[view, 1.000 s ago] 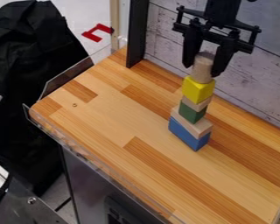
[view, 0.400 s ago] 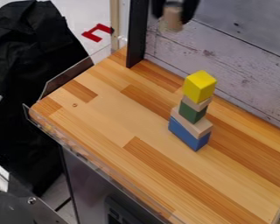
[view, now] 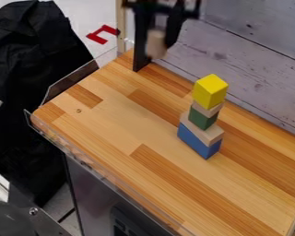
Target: Move the cylinder to the left side of the table.
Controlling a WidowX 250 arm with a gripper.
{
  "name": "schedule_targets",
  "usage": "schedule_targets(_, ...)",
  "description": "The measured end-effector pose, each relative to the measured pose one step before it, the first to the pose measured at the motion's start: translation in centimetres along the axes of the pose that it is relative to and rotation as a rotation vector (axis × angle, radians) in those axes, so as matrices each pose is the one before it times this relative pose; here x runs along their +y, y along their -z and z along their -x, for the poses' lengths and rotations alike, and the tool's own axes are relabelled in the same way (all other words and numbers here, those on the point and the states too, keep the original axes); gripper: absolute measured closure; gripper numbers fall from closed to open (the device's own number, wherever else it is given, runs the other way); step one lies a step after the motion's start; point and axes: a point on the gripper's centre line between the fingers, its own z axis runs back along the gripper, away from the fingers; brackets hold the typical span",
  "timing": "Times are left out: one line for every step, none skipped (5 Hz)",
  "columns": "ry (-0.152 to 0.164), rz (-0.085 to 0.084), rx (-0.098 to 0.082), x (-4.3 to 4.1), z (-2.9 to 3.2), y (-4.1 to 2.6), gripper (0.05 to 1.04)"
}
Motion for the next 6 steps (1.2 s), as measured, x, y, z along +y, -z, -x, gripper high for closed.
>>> schedule_targets(-0.0193,-0.0353,-0.0036,1.103,-0.118,2.023,0.538)
schedule_targets(-0.0618,0.0014,-0.0217,0.058,-0.121,1.473,0.538)
schedule_targets(-0.1531,0.1145,-0.0218,0.811,0.786,2.175,0.538)
schedule_targets(-0.1329,0.0516,-0.0216,2.046,0.324,0.892,0.538)
schedule_targets(-0.0568,0.0373,-0.0146,1.105,-0.571,0.391,0.538)
schedule_targets(-0.0214,-0.0034,0.0028,0.782,-0.5,0.244,0.538)
